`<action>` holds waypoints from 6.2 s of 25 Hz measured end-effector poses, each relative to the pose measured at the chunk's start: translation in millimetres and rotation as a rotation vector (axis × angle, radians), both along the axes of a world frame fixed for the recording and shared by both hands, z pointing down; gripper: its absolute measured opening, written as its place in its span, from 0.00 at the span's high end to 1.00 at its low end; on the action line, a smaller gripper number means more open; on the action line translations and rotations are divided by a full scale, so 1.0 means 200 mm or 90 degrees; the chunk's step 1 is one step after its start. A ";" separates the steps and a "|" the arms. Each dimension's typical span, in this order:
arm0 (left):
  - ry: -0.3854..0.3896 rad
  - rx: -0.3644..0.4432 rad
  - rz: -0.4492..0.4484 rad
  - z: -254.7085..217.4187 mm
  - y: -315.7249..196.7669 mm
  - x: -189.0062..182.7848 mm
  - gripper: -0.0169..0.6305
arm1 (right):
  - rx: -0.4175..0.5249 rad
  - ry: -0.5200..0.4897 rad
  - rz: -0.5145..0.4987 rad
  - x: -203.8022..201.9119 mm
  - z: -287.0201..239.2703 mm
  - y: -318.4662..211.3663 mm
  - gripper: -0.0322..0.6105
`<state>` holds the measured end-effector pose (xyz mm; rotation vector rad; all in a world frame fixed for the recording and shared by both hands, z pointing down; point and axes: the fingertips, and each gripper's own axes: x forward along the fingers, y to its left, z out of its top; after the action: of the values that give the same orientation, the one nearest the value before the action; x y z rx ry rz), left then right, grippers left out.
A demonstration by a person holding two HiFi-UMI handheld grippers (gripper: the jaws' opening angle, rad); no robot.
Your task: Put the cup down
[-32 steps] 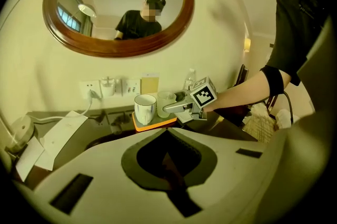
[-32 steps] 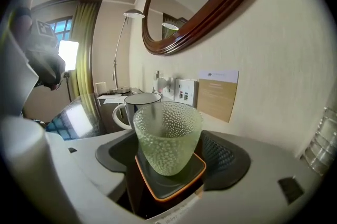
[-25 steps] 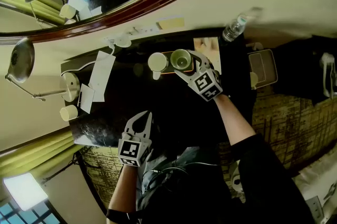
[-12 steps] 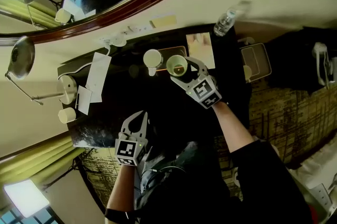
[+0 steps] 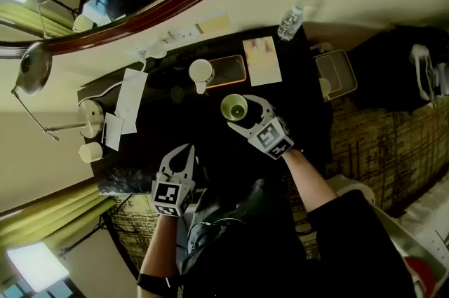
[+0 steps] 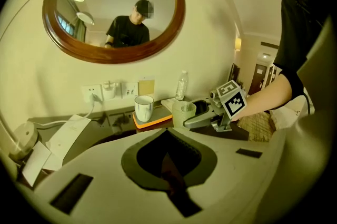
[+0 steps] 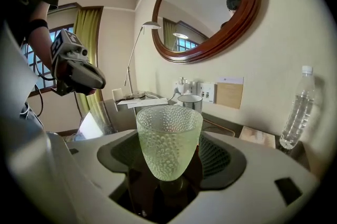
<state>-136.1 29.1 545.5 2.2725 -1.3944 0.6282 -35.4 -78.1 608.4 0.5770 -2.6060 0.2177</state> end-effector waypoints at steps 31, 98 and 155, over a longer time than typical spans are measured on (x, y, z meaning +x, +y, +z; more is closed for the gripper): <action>0.021 0.021 0.023 -0.11 -0.01 -0.01 0.99 | -0.098 0.145 -0.027 0.15 0.31 0.48 0.32; 0.074 0.038 0.145 -0.23 -0.26 0.00 0.95 | -0.103 0.008 0.327 0.50 -0.41 0.51 0.95; -0.100 0.001 0.134 0.46 -1.11 0.08 0.35 | -0.149 0.009 0.405 0.81 -0.03 0.40 0.95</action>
<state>-119.3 -193.9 638.3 2.4367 -1.2306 0.8889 127.6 2.6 601.9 1.2918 -2.2563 0.7009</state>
